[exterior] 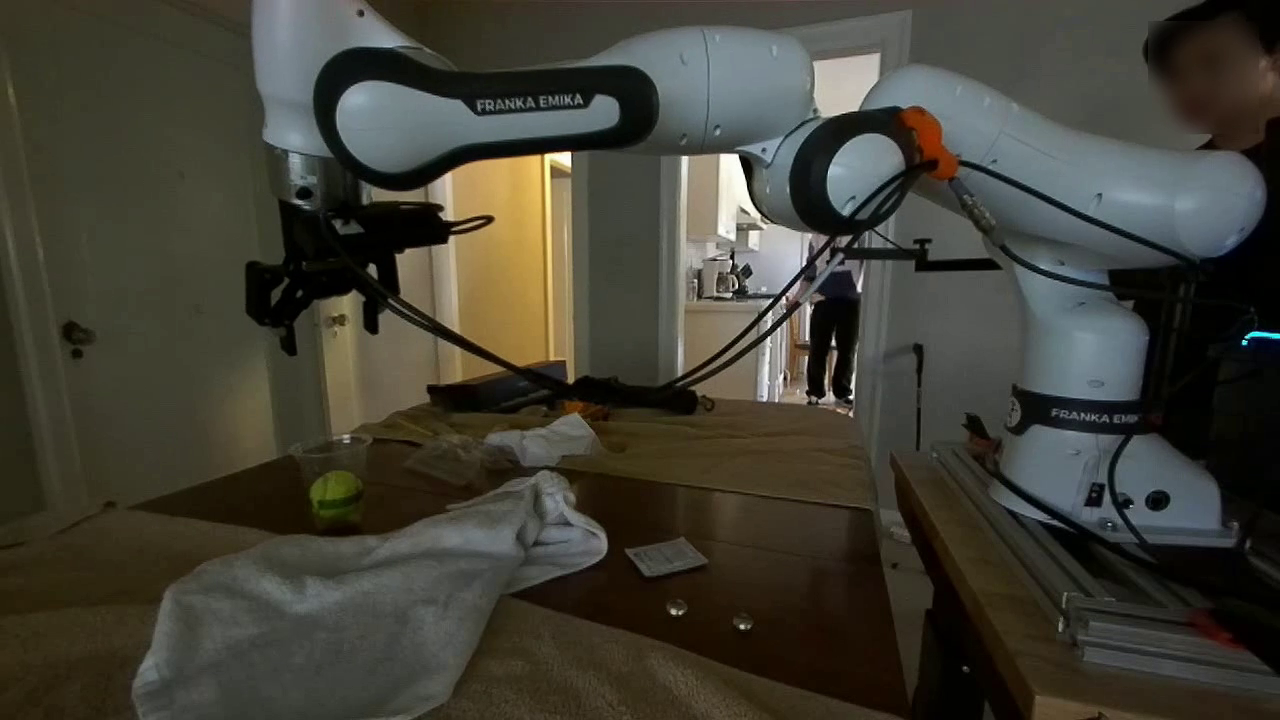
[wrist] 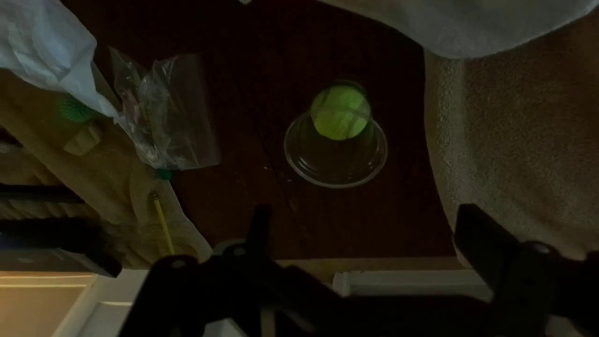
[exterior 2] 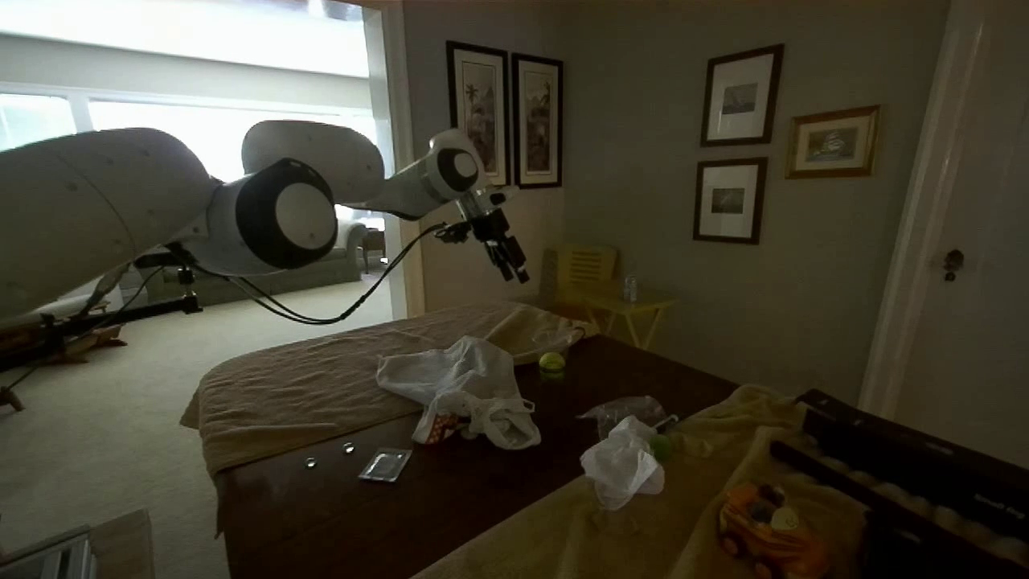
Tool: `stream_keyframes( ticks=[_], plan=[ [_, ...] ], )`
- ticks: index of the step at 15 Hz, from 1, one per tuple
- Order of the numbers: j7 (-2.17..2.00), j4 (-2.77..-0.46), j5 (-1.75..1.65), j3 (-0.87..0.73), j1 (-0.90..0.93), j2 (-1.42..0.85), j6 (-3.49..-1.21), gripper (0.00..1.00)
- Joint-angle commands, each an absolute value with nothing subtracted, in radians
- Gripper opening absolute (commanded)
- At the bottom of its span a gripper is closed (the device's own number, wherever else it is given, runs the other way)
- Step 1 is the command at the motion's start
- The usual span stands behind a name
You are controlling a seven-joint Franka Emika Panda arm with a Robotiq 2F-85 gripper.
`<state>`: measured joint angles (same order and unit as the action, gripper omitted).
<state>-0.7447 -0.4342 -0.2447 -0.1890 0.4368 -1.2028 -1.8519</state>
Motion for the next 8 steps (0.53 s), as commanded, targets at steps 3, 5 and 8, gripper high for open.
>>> stream_keyframes(
  ticks=[3, 5, 8],
  plan=[
    [-0.593, -0.438, -0.151, -0.091, 0.295, -1.218, -2.086, 1.00],
    [-0.510, -0.443, -0.097, -0.041, 0.253, -1.227, -2.140, 1.00],
    [-0.417, -0.468, -0.056, -0.011, 0.229, -1.212, -2.062, 1.00]
  ],
)
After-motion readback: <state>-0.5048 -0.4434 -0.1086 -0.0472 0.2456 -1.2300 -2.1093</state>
